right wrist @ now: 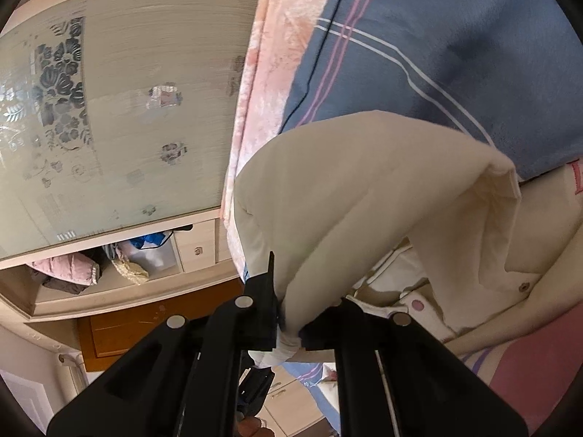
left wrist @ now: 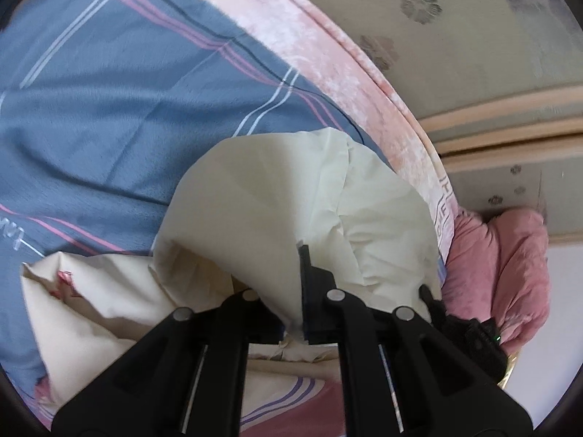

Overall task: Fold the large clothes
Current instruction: 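Grasp the hood edge with the left tool while the right tool lowers the hood onto the chest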

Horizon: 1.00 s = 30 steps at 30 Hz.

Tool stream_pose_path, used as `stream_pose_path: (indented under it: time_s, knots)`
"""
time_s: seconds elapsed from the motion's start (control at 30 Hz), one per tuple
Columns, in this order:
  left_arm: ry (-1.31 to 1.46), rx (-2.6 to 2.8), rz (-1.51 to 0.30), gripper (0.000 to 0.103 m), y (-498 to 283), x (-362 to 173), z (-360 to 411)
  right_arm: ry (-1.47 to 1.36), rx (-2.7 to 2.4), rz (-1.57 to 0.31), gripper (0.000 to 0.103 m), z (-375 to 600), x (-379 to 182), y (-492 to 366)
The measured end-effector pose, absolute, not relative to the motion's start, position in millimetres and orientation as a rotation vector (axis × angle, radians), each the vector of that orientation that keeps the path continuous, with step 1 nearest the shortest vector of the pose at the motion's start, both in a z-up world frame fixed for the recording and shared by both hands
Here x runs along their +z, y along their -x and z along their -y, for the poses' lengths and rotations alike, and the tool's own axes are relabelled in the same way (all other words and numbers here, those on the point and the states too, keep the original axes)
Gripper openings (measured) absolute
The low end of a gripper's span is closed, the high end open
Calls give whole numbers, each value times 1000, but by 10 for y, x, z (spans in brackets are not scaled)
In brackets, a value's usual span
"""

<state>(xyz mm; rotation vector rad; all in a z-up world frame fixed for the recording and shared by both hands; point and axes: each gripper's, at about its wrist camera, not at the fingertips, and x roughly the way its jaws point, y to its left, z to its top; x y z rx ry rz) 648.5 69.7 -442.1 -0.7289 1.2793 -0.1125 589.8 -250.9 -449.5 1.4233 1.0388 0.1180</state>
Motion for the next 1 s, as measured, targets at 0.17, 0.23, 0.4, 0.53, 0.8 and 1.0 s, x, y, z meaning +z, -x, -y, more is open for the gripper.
stream_pose_path:
  time_s: [0.17, 0.23, 0.4, 0.53, 0.8, 1.0]
  knots:
    - [677, -146, -1239, 6, -6324, -4099, -681, -1445, 168, -1006, 8, 2528, -4281, -5769]
    - [660, -158, -1227, 6, -6242, -3989, -677, -1463, 199, -985, 8, 2530, -4168, -5686]
    - [636, -184, -1214, 6, -5959, -3744, -699, -1492, 254, -959, 8, 2495, -3915, -5435]
    - [650, -199, -1227, 6, -5636, -3603, -770, -1501, 291, -964, 8, 2445, -3706, -5117]
    - [701, -251, -1312, 6, -4792, -3577, -902, -1509, 314, -1019, 8, 2328, -3527, -4305]
    - [681, -222, -1427, 7, -4104, -3932, -928, -1505, 245, -1134, 8, 2227, -3797, -3519]
